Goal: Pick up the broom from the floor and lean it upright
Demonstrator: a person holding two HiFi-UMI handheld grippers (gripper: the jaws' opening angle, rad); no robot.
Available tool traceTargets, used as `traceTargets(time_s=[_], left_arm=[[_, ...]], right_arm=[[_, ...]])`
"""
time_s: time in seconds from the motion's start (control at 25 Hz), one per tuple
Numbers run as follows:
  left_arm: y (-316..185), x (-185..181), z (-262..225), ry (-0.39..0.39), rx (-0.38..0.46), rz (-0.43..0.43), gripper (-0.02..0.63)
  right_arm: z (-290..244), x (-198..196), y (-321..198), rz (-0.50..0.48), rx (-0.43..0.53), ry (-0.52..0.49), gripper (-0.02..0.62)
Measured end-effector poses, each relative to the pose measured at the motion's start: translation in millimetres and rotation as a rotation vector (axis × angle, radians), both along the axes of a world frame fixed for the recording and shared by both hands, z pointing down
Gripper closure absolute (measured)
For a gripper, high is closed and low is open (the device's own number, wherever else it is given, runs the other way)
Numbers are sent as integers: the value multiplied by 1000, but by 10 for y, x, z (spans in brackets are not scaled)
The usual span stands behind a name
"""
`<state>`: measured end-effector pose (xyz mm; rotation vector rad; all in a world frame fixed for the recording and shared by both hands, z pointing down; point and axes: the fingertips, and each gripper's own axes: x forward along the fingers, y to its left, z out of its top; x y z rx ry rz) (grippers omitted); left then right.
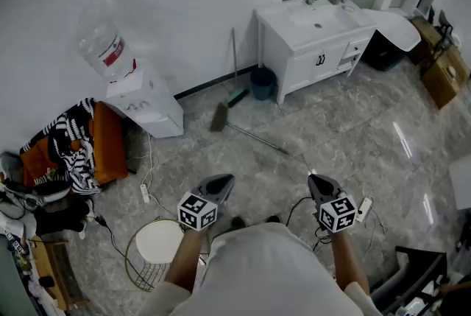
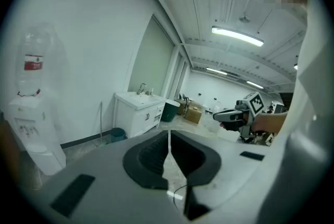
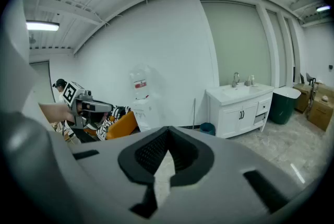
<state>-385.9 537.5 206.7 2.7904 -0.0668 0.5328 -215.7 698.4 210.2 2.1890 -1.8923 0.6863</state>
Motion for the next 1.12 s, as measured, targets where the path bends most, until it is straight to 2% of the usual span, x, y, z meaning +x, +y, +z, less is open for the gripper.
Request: traceTargets(time_s=[0.52,1.12], left_arm=[[39,102,-11,-5,10,-3,588],[414,523,151,-36,12,-71,588]], right_arm=[[-24,103,6,-6,15,-15,594],[215,625,390,-15,9,-79,594]])
